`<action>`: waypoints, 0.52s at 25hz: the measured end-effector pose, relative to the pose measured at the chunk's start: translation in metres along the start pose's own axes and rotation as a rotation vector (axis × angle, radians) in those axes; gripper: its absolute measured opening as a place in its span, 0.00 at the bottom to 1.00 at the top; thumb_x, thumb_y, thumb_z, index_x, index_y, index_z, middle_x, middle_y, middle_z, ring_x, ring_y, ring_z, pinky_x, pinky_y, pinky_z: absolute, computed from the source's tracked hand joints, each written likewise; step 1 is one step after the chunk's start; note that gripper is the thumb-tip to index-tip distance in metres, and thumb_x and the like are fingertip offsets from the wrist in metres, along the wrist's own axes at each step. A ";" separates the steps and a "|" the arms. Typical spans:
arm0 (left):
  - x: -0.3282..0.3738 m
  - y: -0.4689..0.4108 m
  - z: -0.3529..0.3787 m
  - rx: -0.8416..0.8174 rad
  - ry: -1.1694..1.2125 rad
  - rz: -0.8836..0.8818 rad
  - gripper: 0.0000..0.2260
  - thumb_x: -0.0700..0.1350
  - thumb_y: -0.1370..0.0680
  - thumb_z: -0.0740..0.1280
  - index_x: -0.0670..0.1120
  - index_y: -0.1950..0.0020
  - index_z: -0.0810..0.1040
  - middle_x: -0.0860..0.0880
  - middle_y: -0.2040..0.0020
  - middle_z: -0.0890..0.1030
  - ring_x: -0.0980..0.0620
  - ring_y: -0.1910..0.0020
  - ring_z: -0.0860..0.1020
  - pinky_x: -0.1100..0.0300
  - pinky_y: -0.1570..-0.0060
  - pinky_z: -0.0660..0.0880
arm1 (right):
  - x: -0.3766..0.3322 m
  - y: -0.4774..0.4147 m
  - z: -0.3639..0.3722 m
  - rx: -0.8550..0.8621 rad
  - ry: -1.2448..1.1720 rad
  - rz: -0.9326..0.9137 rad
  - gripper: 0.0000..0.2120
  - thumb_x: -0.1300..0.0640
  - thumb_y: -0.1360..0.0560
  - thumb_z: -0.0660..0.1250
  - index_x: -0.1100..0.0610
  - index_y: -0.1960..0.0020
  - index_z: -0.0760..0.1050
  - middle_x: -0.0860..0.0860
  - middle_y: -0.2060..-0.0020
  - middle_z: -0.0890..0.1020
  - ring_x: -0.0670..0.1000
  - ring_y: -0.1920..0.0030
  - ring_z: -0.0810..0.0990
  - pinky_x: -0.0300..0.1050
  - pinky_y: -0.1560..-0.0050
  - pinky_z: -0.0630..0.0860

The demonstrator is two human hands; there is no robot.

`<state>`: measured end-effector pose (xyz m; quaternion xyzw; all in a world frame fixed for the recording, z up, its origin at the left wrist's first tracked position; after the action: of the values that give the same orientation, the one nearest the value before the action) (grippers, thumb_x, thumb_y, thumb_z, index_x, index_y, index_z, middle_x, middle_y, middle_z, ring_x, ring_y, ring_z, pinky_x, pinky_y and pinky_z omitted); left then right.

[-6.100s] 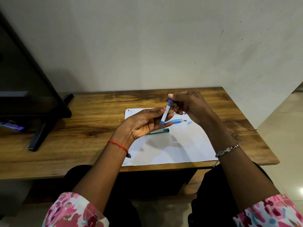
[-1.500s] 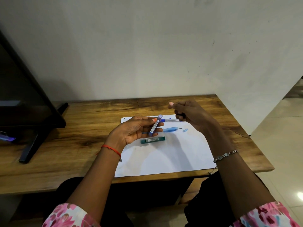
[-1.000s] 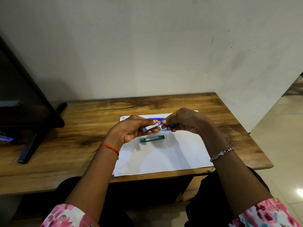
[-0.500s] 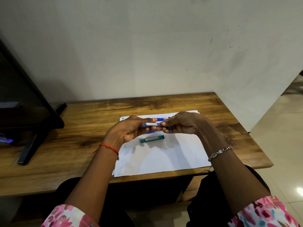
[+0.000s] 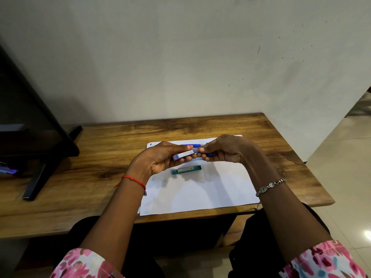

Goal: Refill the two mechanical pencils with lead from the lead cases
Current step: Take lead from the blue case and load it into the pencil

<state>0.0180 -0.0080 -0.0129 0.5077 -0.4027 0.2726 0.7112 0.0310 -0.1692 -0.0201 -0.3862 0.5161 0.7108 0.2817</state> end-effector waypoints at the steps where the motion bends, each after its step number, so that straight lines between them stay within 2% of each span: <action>1: 0.000 0.000 0.000 -0.016 -0.010 0.011 0.06 0.40 0.25 0.66 0.38 0.54 0.80 0.47 0.66 0.84 0.58 0.72 0.80 0.70 0.74 0.75 | -0.001 0.001 0.000 0.003 0.008 -0.004 0.05 0.71 0.26 0.62 0.70 0.54 0.77 0.55 0.70 0.83 0.47 0.70 0.82 0.35 0.68 0.79; 7: 0.001 0.000 0.000 -0.086 -0.052 0.079 0.06 0.40 0.25 0.65 0.43 0.54 0.81 0.49 0.63 0.85 0.54 0.67 0.83 0.64 0.65 0.80 | -0.011 0.003 -0.004 0.124 0.137 -0.149 0.04 0.62 0.28 0.69 0.63 0.59 0.80 0.52 0.69 0.79 0.44 0.74 0.75 0.33 0.71 0.75; 13: 0.002 -0.002 0.002 -0.141 -0.048 0.147 0.08 0.40 0.23 0.62 0.45 0.53 0.81 0.51 0.61 0.86 0.54 0.64 0.83 0.61 0.58 0.81 | -0.024 0.008 -0.005 0.220 0.243 -0.388 0.08 0.55 0.30 0.73 0.57 0.66 0.79 0.47 0.77 0.71 0.45 0.75 0.67 0.35 0.70 0.67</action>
<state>0.0205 -0.0104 -0.0118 0.4318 -0.4739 0.2831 0.7133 0.0390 -0.1764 0.0036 -0.5274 0.5366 0.5314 0.3892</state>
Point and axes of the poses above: each hand's wrist, its own y-axis away from the middle knuckle, its own z-axis out of the palm, x = y × z, the point moved 4 cm from there along -y, towards the middle knuckle
